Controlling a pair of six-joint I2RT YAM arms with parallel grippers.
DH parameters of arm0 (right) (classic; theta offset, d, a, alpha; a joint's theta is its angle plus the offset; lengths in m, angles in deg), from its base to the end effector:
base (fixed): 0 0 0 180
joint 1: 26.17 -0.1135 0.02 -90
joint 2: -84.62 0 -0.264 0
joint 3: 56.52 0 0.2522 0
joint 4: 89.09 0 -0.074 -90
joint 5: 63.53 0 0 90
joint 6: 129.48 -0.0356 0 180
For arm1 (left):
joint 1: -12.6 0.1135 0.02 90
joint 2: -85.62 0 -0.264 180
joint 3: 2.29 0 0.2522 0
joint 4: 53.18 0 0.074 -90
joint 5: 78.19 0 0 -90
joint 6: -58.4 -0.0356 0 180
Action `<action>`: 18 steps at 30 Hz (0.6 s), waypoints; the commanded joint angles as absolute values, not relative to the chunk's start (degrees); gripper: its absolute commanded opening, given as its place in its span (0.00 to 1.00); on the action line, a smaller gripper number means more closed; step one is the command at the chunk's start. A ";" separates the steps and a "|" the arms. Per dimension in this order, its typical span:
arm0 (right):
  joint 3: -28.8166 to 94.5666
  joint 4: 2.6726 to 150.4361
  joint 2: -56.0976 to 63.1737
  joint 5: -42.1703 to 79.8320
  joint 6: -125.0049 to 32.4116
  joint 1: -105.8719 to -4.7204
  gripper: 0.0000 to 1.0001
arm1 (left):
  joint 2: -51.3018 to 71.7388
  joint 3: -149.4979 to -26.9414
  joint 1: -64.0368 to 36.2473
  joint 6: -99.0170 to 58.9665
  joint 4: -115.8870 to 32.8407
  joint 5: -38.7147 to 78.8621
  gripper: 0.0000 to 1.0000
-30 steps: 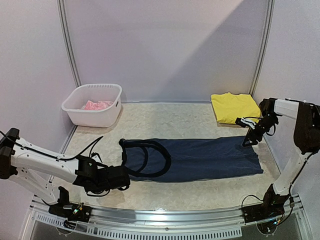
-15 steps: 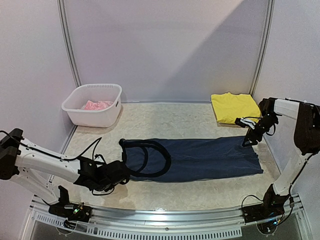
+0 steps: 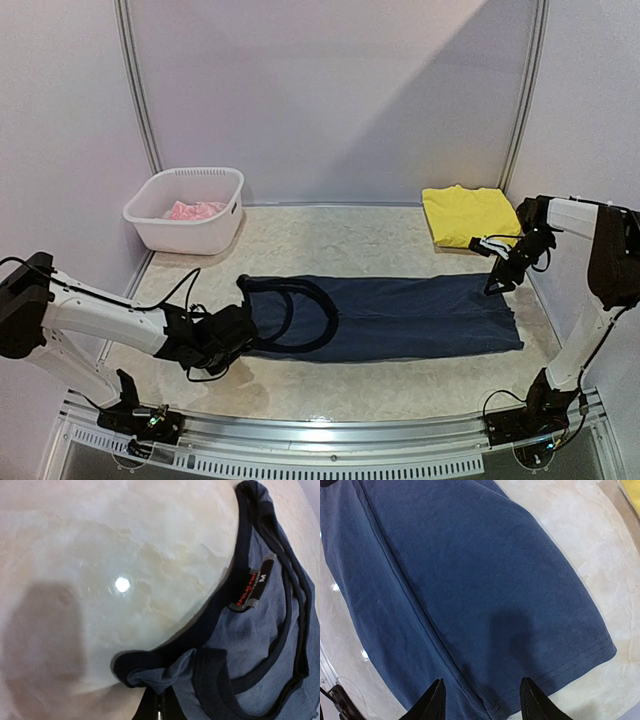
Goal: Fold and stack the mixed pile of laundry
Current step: Rotate the rectangle-folded tank top at the center of the board.
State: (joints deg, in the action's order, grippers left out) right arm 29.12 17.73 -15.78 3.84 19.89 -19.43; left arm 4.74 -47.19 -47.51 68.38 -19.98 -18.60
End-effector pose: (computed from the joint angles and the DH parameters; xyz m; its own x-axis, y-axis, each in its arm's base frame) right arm 0.3148 -0.0234 0.2021 -0.5870 -0.7304 -0.3492 -0.8058 0.5688 0.1650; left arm 0.1250 -0.1813 0.1281 -0.5674 -0.7173 -0.4044 -0.5728 0.6966 -0.4321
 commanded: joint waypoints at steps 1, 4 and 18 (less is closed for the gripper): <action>27.75 16.33 -13.93 4.97 21.02 -19.84 0.50 | 3.77 -47.90 -40.07 59.08 -19.88 -15.94 0.00; 26.73 16.25 -12.78 5.41 21.37 -19.84 0.50 | 3.31 -49.58 -34.04 50.96 -20.24 -13.75 0.00; 27.99 16.04 -14.65 8.92 22.62 -19.84 0.51 | -5.87 -59.47 -21.24 34.80 -20.61 -7.53 0.00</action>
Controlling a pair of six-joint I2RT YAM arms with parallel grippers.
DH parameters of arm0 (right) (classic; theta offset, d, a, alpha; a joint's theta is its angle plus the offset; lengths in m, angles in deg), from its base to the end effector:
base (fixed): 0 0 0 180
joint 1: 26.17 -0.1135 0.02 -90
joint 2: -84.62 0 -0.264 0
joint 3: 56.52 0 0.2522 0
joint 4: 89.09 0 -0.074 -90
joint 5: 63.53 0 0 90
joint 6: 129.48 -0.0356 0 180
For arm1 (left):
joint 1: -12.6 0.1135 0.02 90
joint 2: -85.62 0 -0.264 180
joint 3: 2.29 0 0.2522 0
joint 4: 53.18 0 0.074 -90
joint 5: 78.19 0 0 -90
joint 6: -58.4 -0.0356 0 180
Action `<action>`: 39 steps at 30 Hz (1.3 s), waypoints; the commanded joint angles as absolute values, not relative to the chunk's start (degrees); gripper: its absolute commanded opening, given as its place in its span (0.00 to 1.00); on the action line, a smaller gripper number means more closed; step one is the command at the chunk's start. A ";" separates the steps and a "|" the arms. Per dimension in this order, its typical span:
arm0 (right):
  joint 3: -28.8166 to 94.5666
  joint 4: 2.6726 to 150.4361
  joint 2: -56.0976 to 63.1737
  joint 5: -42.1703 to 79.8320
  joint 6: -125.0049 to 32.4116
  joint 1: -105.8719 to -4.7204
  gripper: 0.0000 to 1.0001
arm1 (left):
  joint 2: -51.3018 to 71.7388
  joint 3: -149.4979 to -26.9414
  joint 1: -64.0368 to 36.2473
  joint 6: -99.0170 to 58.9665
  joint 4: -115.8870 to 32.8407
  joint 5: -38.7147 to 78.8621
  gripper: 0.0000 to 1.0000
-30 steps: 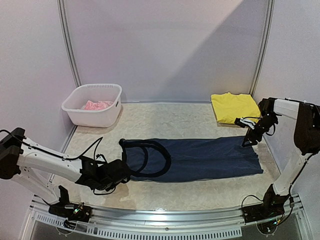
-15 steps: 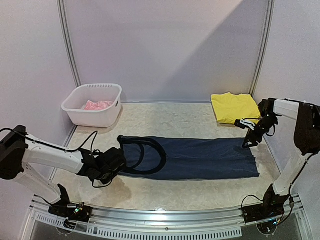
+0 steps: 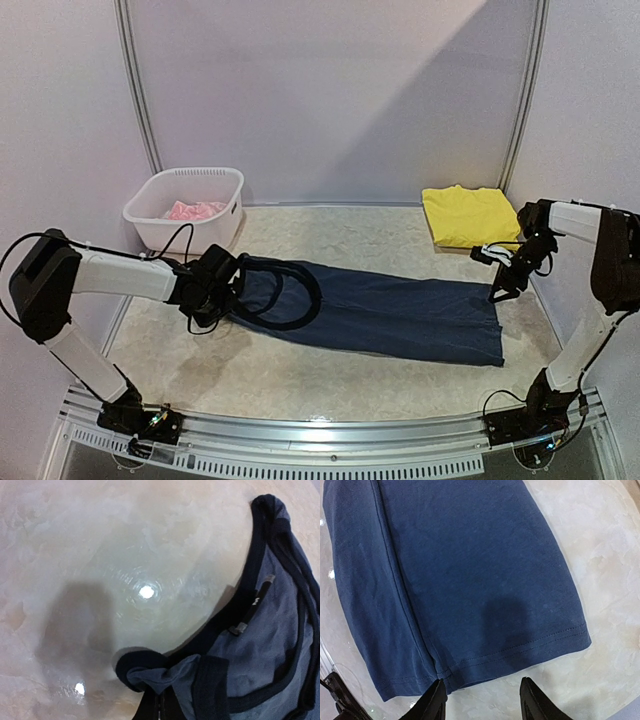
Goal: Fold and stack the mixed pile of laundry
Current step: Rotate the rectangle-folded tank top at the center of the board.
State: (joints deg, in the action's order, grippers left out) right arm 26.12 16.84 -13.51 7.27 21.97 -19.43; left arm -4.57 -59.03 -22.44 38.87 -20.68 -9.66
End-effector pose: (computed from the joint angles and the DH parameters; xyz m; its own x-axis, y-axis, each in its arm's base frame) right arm 0.3005 -0.0237 0.1999 -0.5698 -0.7680 -0.2925 -0.8205 0.5515 0.1504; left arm 0.2326 -0.1472 0.1407 -0.6384 -0.6235 -0.4512 -0.5669 0.7775 -0.2724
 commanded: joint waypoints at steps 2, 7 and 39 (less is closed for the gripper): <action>29.22 15.87 -15.72 9.36 22.42 -19.86 0.51 | -5.51 -59.10 -21.30 35.15 -20.84 -7.01 0.00; 31.54 16.20 -18.26 9.33 21.49 -19.84 0.51 | -1.85 -57.54 -21.33 35.97 -19.09 -7.16 0.00; 47.41 13.43 -36.88 13.69 21.33 -21.20 0.53 | 10.05 -61.37 -25.21 31.63 -3.48 -13.22 0.40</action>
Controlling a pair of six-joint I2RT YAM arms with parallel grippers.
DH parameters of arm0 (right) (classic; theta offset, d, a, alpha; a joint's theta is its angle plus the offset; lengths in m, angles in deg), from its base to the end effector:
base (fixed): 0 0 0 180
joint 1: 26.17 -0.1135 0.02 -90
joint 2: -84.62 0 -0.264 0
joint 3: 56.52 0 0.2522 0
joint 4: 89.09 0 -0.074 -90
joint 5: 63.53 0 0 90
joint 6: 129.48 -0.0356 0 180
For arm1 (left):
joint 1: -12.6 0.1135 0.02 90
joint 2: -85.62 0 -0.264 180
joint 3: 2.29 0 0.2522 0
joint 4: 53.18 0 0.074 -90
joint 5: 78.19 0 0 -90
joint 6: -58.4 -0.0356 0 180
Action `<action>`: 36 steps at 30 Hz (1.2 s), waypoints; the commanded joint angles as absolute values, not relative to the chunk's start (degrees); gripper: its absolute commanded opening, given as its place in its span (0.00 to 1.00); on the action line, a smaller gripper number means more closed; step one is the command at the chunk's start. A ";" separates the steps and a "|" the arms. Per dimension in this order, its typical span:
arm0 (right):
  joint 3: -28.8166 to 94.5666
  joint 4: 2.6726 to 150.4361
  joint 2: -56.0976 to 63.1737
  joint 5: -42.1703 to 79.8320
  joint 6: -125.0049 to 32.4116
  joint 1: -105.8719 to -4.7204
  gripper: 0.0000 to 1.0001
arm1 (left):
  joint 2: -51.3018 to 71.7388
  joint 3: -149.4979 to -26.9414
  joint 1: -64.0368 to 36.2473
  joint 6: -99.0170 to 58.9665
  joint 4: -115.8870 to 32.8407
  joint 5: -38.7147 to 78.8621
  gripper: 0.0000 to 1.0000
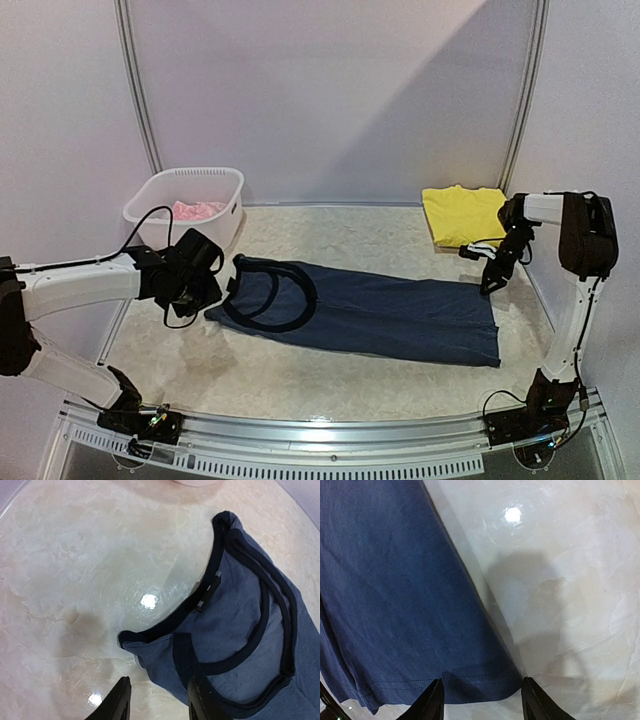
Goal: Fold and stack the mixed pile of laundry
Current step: Rotate the rectangle-folded tank top at the center of the board.
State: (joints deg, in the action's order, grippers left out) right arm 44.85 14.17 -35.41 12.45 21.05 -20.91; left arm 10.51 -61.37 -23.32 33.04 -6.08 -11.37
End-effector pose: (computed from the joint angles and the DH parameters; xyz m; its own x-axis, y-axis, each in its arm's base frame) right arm 0.3800 -0.0263 0.1533 -0.5849 -0.7944 -0.1637 -0.8082 0.5537 0.2006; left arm 0.2048 -0.1311 0.2038 -0.6665 -0.5429 -0.5109 -0.4835 0.8364 -0.2580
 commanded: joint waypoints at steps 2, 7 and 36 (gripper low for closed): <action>48.66 13.17 -37.71 13.93 21.46 -21.17 0.53 | 9.37 -61.03 -25.87 31.82 -4.23 -13.29 0.40; 52.13 9.95 -41.47 13.65 22.22 -21.18 0.47 | 7.37 -61.09 -27.50 31.99 -6.53 -12.66 0.40; 27.30 10.37 -28.12 21.56 26.78 -2.90 0.07 | -15.65 -83.44 -29.53 16.76 -13.50 -11.01 0.45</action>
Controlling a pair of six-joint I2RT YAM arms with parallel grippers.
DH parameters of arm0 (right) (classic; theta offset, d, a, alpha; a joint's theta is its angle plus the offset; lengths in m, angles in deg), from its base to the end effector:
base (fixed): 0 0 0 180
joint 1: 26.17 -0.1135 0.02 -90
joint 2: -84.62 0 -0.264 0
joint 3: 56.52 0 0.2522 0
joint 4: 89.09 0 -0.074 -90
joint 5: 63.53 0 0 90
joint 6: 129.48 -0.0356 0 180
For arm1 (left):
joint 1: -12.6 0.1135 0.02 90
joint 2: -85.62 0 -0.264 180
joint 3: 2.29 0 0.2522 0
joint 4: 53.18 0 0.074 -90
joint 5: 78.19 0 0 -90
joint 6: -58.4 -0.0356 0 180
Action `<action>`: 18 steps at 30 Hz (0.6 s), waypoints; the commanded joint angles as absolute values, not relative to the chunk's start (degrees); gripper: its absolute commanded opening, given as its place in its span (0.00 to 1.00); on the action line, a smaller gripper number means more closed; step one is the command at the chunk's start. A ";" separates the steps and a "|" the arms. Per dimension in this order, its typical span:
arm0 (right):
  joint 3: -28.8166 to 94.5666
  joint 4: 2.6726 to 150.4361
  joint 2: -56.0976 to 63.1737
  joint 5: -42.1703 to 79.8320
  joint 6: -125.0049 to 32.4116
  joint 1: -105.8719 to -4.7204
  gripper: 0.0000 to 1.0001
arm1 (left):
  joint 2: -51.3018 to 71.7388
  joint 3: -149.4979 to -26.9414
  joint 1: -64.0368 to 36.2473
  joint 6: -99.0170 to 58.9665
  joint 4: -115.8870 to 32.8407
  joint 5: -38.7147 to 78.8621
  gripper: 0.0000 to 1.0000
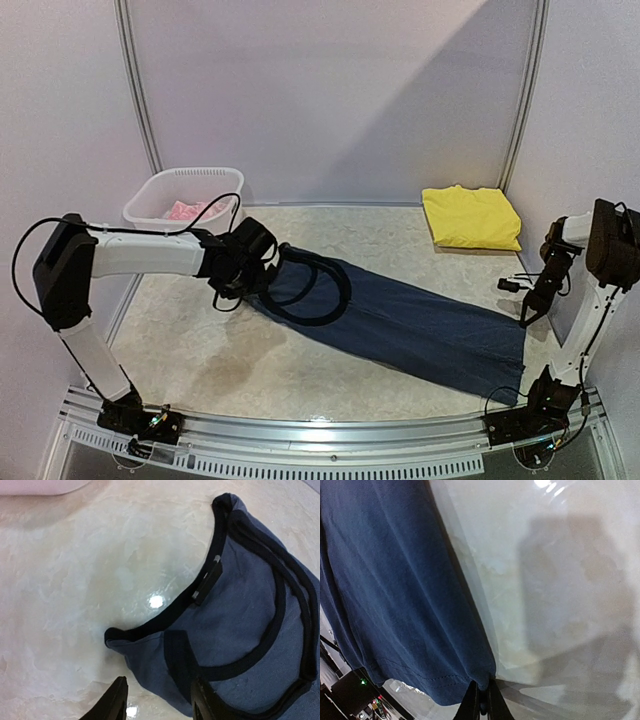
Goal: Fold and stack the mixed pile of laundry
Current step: Rotate the rectangle-folded tank top at the center of the board.
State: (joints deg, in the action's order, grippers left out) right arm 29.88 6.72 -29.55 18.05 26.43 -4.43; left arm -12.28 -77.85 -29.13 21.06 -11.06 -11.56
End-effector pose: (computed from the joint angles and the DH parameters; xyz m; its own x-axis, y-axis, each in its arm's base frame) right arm 0.2903 -0.1101 0.1356 -0.7326 -0.6801 0.0287 -0.6161 0.6804 0.3968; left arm 0.2598 -0.2128 0.1829 -0.7927 -0.2709 -0.5461 -0.2422 0.9621 -0.1257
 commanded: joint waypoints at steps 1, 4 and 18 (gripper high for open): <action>26.88 10.37 -27.61 21.09 26.83 -2.84 0.09 | -17.59 -86.28 -28.61 15.24 -12.33 -10.46 0.47; 27.09 9.12 -25.30 18.92 26.79 -2.83 0.18 | -23.77 -94.70 -26.13 9.73 -8.78 -6.90 0.47; 26.24 6.31 -17.14 15.39 26.93 -2.81 0.30 | -43.28 -117.12 -18.51 -1.90 6.82 8.83 0.44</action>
